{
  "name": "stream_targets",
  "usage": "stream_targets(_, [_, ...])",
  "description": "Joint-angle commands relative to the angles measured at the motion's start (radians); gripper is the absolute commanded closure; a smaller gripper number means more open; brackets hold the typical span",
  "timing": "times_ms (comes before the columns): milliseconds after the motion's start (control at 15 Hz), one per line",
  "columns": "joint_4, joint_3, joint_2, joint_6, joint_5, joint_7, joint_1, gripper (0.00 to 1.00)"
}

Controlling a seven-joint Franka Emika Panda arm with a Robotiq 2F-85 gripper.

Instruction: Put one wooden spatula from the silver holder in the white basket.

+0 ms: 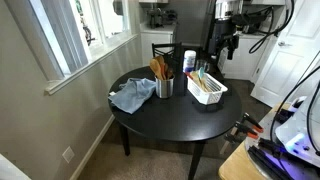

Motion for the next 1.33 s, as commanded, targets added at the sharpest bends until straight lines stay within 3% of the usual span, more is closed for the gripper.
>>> stream_targets(0, [0.001,-0.008,0.001,-0.001,-0.004,0.003,0.008,0.0])
stream_targets(467, [0.01,-0.016,0.031,0.003,-0.061,0.033,-0.029,0.0])
stream_targets(800, [0.082,-0.065,0.14,0.023,-0.241,-0.02,-0.085,0.0])
stream_targets(1267, [0.293,-0.112,0.417,0.269,-0.364,-0.091,-0.072,0.0])
